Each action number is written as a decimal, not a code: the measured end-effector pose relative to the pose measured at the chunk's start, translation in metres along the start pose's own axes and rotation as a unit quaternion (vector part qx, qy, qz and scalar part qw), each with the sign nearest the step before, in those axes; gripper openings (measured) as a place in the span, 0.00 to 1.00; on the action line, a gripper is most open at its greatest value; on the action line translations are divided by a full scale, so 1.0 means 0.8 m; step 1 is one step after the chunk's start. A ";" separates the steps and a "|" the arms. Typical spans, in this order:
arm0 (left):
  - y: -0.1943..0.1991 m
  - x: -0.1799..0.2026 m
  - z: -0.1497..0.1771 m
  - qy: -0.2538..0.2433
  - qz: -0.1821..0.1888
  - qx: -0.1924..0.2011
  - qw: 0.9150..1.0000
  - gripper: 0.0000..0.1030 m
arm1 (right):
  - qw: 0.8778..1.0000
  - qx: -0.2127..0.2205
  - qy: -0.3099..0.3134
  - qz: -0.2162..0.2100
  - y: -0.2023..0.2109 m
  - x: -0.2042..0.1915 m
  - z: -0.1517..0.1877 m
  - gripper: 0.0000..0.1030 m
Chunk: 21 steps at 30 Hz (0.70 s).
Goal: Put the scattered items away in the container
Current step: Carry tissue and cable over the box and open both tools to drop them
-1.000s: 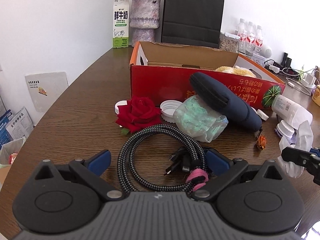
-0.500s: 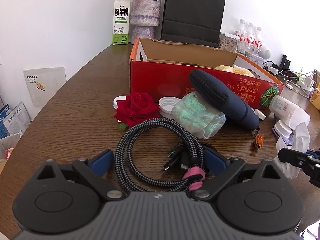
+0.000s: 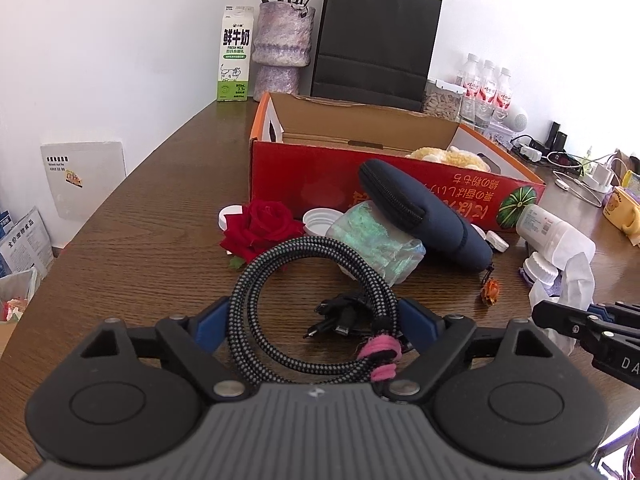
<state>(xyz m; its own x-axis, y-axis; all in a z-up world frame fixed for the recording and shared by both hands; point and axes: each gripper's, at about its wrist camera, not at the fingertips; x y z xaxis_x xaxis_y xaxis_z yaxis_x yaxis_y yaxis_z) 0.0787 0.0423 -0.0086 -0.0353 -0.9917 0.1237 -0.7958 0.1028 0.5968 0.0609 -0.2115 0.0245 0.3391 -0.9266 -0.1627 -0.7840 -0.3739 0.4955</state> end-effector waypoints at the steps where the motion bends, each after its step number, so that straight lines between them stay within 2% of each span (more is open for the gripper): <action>1: 0.002 0.002 -0.001 0.000 0.001 0.003 1.000 0.86 | 1.000 0.001 0.000 0.000 0.001 0.000 0.000 0.16; 11: 0.034 0.005 -0.021 0.002 0.008 0.044 0.999 0.86 | 1.000 0.018 0.006 -0.002 0.011 -0.001 -0.011 0.16; 21: 0.052 0.016 -0.065 0.006 0.018 0.100 0.995 0.86 | 0.998 0.057 0.019 -0.004 0.012 -0.007 -0.050 0.16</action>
<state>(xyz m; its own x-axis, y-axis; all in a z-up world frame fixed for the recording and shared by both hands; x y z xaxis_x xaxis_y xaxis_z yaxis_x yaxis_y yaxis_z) 0.0766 0.0382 0.0591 -0.0600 -0.9865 0.1526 -0.8986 0.1199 0.4221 0.0722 -0.2084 0.0640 0.3634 -0.9221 -0.1332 -0.8342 -0.3857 0.3942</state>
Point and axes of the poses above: each gripper's, at about its wrist camera, not at the fingertips, and y roughly against the way its jaws point, x to its right, z to its underside
